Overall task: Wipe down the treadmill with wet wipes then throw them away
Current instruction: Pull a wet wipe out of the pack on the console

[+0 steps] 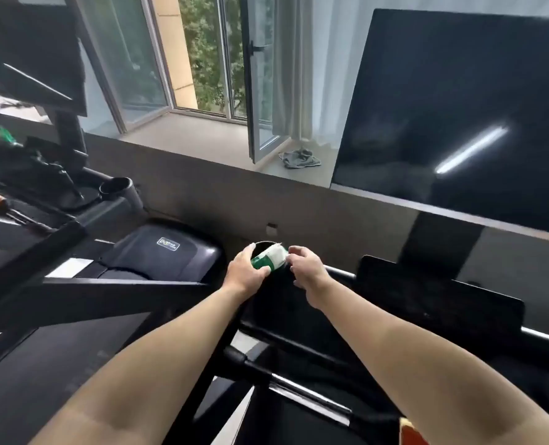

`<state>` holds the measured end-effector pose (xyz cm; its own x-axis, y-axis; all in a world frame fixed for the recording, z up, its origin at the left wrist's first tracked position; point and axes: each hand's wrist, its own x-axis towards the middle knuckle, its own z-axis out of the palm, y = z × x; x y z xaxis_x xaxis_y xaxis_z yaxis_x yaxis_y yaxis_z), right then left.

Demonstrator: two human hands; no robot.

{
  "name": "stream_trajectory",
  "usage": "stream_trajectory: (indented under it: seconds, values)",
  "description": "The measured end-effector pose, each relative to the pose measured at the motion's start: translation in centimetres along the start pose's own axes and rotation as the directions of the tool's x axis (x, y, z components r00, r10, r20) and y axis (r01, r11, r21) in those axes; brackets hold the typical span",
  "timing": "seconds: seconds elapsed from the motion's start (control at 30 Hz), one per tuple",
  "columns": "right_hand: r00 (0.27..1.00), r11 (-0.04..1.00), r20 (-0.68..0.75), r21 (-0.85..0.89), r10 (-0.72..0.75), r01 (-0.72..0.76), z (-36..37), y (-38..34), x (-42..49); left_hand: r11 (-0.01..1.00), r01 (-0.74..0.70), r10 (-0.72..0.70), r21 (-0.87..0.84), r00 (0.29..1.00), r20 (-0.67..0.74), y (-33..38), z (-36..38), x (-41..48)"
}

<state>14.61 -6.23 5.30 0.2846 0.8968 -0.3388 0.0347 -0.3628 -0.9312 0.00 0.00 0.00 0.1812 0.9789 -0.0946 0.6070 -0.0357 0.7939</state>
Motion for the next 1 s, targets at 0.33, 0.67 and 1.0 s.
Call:
stream_trajectory:
  seconds: [0.33,0.67,1.0]
  values:
    - [0.962,0.974,0.152,-0.029,0.226,-0.224,0.8,0.6,4.0,0.987,0.029,-0.035,0.158,0.999,0.032,-0.4,0.9,1.5]
    - [0.967,0.94,-0.016,0.24,0.254,-0.243,0.6,0.6,2.3,0.856,-0.449,0.465,0.258,0.886,-0.001,-1.1,1.5,-3.7]
    - [0.988,0.971,0.014,0.178,0.157,-0.157,0.5,4.7,-1.1,0.986,-0.166,0.166,0.007,0.986,-0.012,-1.3,1.2,-6.8]
